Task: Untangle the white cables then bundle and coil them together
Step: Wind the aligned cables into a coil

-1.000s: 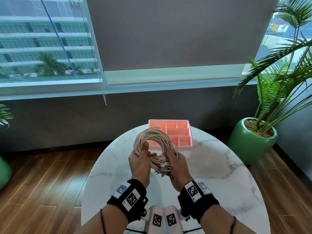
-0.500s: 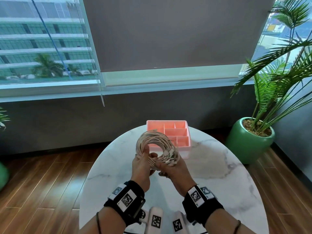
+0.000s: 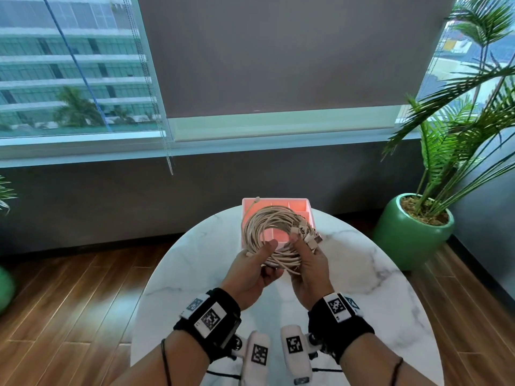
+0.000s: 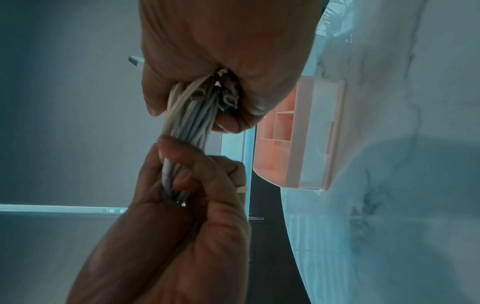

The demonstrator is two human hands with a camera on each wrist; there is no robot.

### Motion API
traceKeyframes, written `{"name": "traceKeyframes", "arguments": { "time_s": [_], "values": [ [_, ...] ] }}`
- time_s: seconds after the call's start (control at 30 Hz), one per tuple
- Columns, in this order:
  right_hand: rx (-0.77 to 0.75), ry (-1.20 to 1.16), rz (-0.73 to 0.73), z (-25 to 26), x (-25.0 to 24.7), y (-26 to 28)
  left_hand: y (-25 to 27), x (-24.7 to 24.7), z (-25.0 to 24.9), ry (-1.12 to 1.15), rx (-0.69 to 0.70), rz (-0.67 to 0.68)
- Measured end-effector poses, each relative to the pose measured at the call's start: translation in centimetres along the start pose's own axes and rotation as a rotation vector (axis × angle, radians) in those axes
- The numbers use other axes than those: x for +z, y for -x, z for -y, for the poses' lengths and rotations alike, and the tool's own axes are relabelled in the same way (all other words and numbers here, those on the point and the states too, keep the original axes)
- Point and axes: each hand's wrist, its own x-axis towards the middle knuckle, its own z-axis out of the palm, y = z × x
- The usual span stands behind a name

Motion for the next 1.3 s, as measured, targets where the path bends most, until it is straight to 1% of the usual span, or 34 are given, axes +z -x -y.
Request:
{"name": "traceKeyframes", "arguments": {
  "time_s": [0.07,0.13,0.23,0.3,0.4,0.43,0.57,0.63,0.7,0.77,0.83,0.9,0.97,1.03,1.13,1.2,1.27,1.3],
  "values": [
    [0.082,-0.024,0.015,0.4,0.1,0.1,0.0,-0.2,0.1,-0.031,0.021,0.051],
    [0.115,-0.005,0.025,0.7,0.0,0.0,0.0,-0.6,0.2,-0.066,0.025,0.079],
    [0.096,0.070,0.034,0.5,-0.6,-0.2,0.1,-1.4,0.5,-0.135,-0.010,0.102],
    [0.082,0.118,0.014,0.3,-1.1,-0.3,0.4,-1.9,0.6,-0.194,-0.034,0.114],
    [0.074,0.227,-0.030,0.4,-1.5,-0.6,0.5,-3.2,0.1,-0.284,-0.034,0.089],
    [0.079,0.268,-0.024,0.5,-1.7,-0.6,0.5,-3.8,-0.1,-0.317,-0.031,0.077],
    [0.187,0.421,0.121,1.0,-2.1,0.1,0.6,-5.1,-0.9,-0.495,-0.054,0.108],
    [0.263,0.516,0.198,0.9,-2.0,0.7,0.4,-5.4,-1.0,-0.550,-0.023,0.082],
    [0.330,0.553,0.263,0.8,-2.0,1.1,0.2,-5.5,-0.9,-0.594,-0.004,0.106],
    [0.368,0.552,0.287,0.6,-2.0,1.3,0.3,-5.6,-0.5,-0.737,0.030,0.125],
    [0.381,0.543,0.259,0.4,-2.1,1.5,0.2,-5.6,-0.1,-0.836,0.055,0.087],
    [0.380,0.526,0.234,0.1,-2.0,1.7,0.0,-5.6,0.2,-0.848,0.067,0.044],
    [0.375,0.499,0.222,-0.1,-1.8,2.0,0.0,-5.6,0.2,-0.848,0.072,0.032],
    [0.353,0.520,0.190,-0.3,-1.8,2.3,-0.1,-5.8,0.7,-0.895,0.092,0.057],
    [0.293,0.553,0.107,-0.9,-2.0,2.9,0.1,-6.2,1.5,-0.970,0.142,0.165],
    [0.266,0.580,0.053,-1.6,-2.3,3.4,-0.1,-6.5,1.9,-1.095,0.159,0.205],
    [0.247,0.620,0.010,-2.2,-2.3,3.8,-0.1,-7.0,2.2,-1.274,0.220,0.155],
    [0.242,0.637,-0.002,-2.5,-2.3,4.0,0.0,-7.2,2.3,-1.309,0.254,0.112]
  ]
}}
